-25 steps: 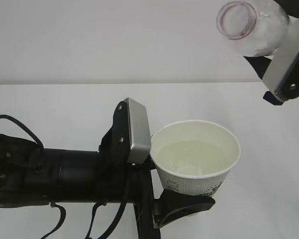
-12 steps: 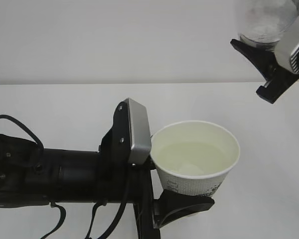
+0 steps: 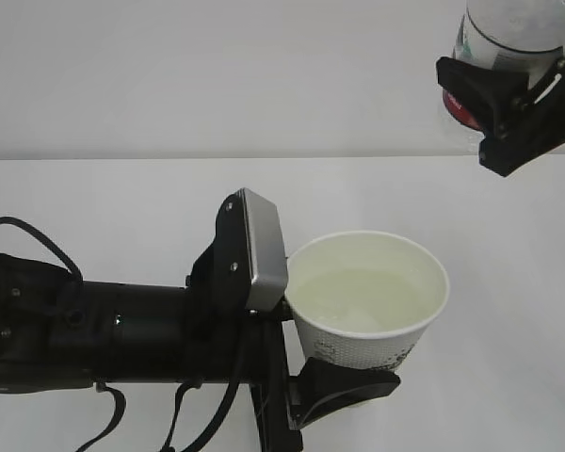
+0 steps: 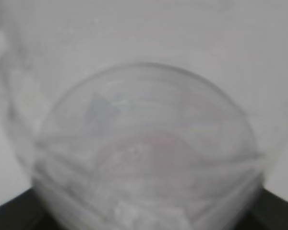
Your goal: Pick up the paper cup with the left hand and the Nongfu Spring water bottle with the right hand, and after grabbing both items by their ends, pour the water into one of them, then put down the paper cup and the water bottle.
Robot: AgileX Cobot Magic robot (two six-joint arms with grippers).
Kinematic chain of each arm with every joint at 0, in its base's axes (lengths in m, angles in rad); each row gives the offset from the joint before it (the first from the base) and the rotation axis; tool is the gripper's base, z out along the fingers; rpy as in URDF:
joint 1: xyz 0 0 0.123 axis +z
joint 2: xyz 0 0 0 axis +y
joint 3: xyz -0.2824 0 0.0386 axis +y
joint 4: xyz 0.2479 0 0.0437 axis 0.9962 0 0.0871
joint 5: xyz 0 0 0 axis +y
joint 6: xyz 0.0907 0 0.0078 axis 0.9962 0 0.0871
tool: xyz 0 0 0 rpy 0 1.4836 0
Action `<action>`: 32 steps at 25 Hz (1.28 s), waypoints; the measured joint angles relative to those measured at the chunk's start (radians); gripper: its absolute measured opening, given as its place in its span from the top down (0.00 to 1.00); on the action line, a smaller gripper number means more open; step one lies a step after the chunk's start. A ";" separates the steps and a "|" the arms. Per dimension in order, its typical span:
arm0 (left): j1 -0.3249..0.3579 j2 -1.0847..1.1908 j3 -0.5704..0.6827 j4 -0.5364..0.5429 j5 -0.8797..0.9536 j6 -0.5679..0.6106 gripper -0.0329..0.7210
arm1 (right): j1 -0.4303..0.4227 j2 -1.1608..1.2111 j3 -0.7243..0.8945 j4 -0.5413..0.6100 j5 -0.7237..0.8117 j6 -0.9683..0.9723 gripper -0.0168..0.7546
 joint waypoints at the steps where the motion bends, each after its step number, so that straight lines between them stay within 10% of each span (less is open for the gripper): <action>1: 0.000 0.000 0.000 -0.014 0.000 0.005 0.28 | 0.000 0.000 0.000 0.014 0.000 0.009 0.32; 22: 0.002 0.002 0.000 -0.655 0.006 0.338 0.28 | 0.000 0.062 0.010 0.175 0.070 0.017 0.32; 32: 0.105 0.002 0.000 -0.710 0.006 0.359 0.28 | 0.000 0.248 0.010 0.293 -0.014 0.017 0.31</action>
